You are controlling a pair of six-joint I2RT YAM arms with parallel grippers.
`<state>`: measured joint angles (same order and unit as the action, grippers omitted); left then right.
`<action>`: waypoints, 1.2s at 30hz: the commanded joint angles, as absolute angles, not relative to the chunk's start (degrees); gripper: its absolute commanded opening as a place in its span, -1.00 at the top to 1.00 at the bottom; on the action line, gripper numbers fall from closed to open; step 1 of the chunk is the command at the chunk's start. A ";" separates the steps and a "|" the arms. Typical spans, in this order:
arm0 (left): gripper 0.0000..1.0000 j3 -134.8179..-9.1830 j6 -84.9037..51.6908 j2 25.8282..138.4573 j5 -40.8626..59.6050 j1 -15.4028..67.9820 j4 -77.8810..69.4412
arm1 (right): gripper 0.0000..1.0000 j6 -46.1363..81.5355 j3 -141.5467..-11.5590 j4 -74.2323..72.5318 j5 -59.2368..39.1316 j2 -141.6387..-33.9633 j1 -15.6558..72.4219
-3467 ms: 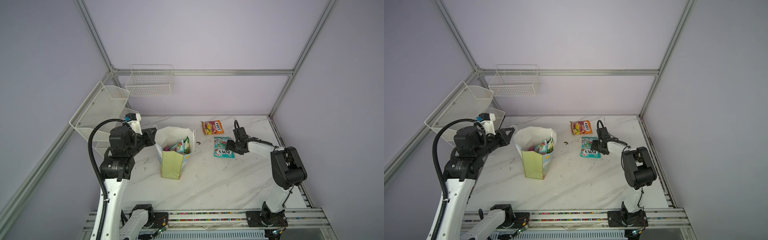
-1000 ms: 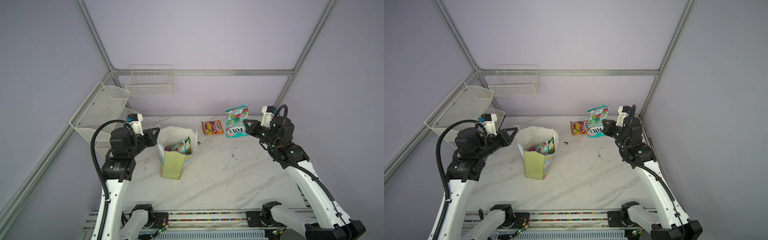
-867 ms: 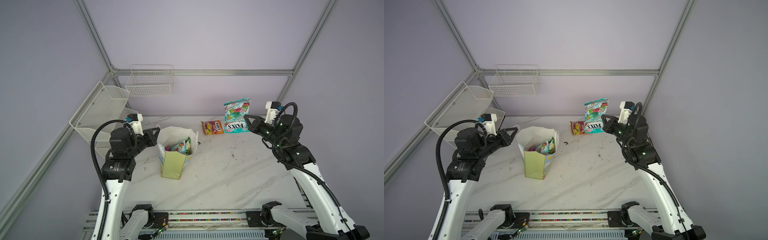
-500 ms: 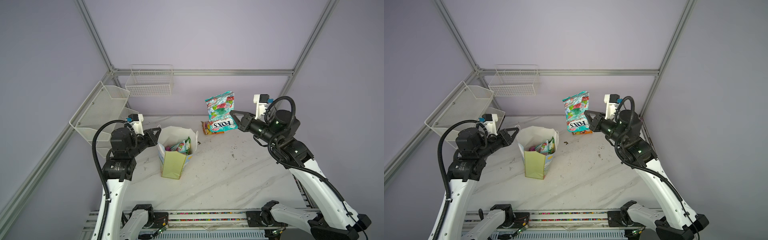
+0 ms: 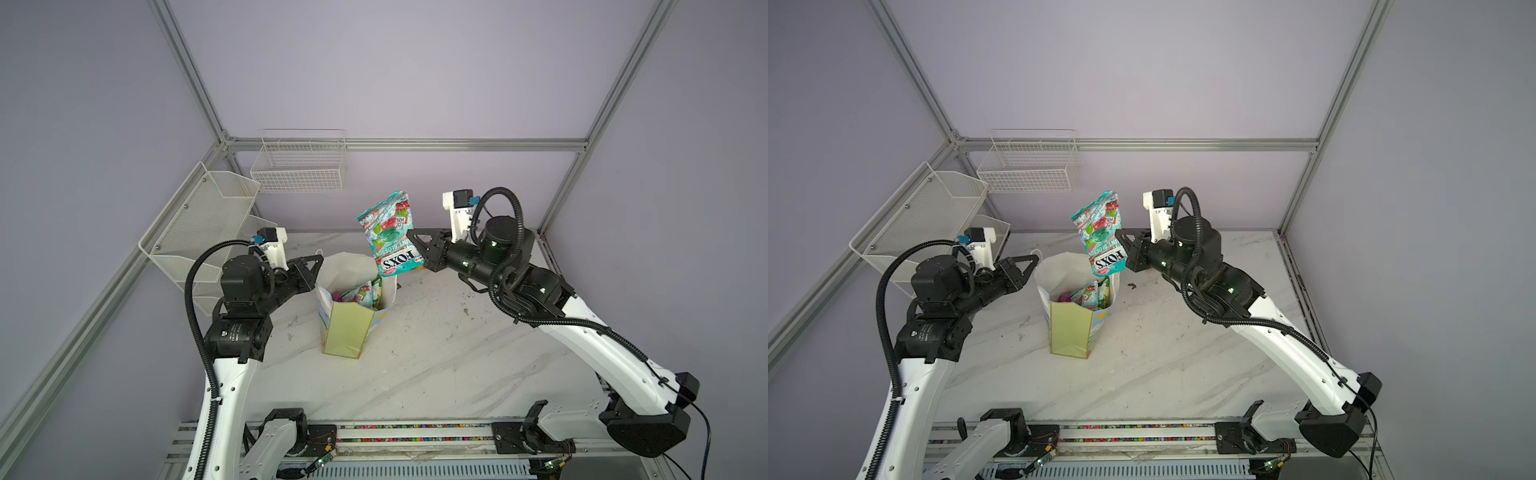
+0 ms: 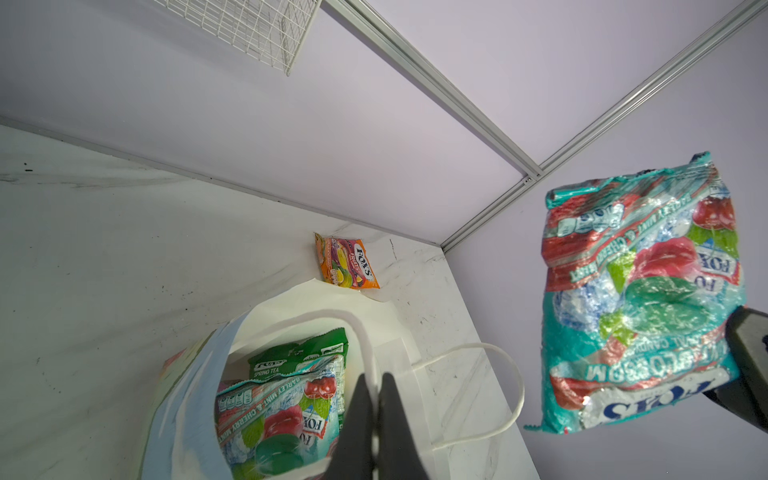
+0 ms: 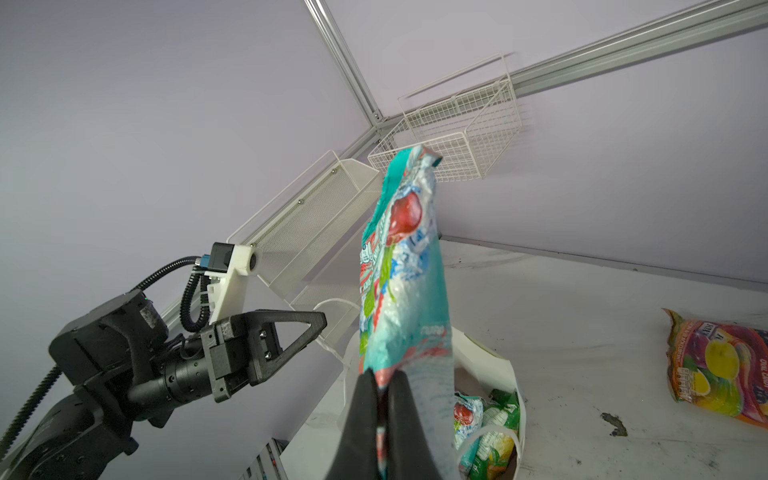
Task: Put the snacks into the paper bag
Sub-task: 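Carry the Mint Blossom pack over the bag opening with the right gripper, then lower the Mint Blossom pack into the bag and open the right gripper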
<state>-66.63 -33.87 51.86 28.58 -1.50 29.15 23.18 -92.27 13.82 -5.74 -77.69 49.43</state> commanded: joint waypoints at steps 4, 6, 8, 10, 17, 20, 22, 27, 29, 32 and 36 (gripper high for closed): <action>0.94 -64.41 -34.28 51.51 30.23 -1.51 25.11 | 1.00 18.55 -95.42 12.95 2.49 -82.61 54.42; 0.93 -64.29 -34.36 51.47 30.23 -1.52 25.03 | 1.00 17.98 -95.28 13.29 4.02 -84.18 54.96; 0.93 -64.23 -34.11 51.38 30.15 -1.54 24.97 | 1.00 17.37 -95.25 13.61 5.48 -85.39 55.35; 0.93 -64.04 -33.88 51.28 30.01 -1.58 25.02 | 1.00 16.73 -95.14 14.06 6.94 -86.32 55.84; 0.93 -63.87 -33.54 51.47 29.71 -1.52 24.89 | 1.00 14.21 -96.31 16.16 9.15 -89.17 58.57; 0.93 -63.72 -33.66 51.55 29.71 -1.54 24.77 | 1.00 13.16 -97.05 17.11 9.54 -90.29 59.87; 0.93 -63.80 -33.54 51.50 29.71 -1.52 24.70 | 1.00 12.60 -97.38 17.53 9.71 -90.69 60.52; 0.93 -63.73 -33.49 51.48 29.62 -1.49 24.70 | 1.00 11.09 -97.13 17.84 8.26 -90.89 61.13; 0.93 -63.75 -33.49 51.28 29.62 -1.57 24.70 | 1.00 11.09 -97.19 18.06 8.48 -90.79 61.26; 0.93 -63.70 -33.44 51.29 29.62 -1.58 24.74 | 1.00 10.88 -97.13 18.41 8.55 -90.91 61.35; 0.93 -63.67 -33.57 51.11 29.62 -1.52 24.70 | 0.84 10.85 -97.57 18.98 8.22 -91.27 61.52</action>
<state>-65.65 -33.85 51.94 28.56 -1.50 27.86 11.90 -95.31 19.64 7.94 -91.46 61.14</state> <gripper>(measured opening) 0.048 0.077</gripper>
